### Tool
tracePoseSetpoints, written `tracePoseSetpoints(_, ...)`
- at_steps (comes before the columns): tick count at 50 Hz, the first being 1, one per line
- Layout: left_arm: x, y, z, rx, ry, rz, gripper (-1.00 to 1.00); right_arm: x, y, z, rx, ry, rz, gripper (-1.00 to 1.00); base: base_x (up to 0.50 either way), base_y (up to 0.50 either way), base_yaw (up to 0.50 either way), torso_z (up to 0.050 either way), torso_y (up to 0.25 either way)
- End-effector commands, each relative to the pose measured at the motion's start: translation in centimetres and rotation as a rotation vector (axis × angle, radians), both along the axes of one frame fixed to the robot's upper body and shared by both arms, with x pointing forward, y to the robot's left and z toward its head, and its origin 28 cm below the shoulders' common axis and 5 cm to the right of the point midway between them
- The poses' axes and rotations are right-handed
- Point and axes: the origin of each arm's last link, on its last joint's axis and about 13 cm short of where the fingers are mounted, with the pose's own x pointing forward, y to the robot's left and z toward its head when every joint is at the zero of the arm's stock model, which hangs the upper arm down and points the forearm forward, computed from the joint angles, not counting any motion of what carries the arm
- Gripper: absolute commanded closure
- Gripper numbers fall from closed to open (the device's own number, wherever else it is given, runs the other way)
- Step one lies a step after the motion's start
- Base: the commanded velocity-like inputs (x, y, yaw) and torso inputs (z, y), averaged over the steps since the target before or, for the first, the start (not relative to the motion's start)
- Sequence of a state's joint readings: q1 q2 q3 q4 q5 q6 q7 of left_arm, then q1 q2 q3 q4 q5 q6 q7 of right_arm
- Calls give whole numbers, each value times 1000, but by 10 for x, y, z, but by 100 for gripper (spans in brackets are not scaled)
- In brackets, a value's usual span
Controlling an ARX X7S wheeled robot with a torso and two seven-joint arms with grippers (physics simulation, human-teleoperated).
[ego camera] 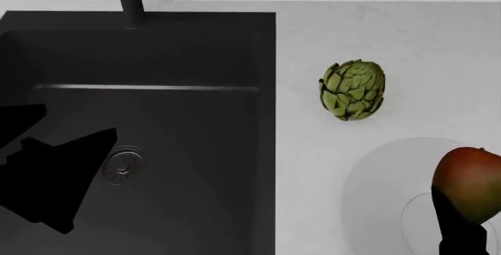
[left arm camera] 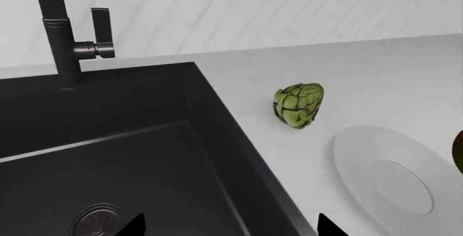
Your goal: Pick the mango from the sink and place it on the plate located on the counter
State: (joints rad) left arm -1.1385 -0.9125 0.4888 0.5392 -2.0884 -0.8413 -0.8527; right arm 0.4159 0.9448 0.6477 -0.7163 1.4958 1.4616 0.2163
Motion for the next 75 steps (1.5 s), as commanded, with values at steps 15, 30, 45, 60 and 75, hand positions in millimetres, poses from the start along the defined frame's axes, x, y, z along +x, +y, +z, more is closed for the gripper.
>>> tracePoseSetpoints(15,0,0,-4,38,24,15,-100,18,-6,-21,-34,48,-93,100,0,0,0,0,1)
tracePoseSetpoints(30,-1,0,-3,35,23,14,-100,25,-9,-29,-51,81,-124,100,0,0,0,0,1)
tracePoseSetpoints(45,-1,0,-3,33,23,10,-100,31,-14,-40,-43,127,-145,100,0,0,0,0,1)
tracePoseSetpoints(60,0,0,-4,31,25,7,-100,40,-16,-55,-44,177,-151,100,0,0,0,0,1)
tracePoseSetpoints(75,-1,1,-4,27,26,1,-100,45,-20,-71,-44,220,-145,100,0,0,0,0,1)
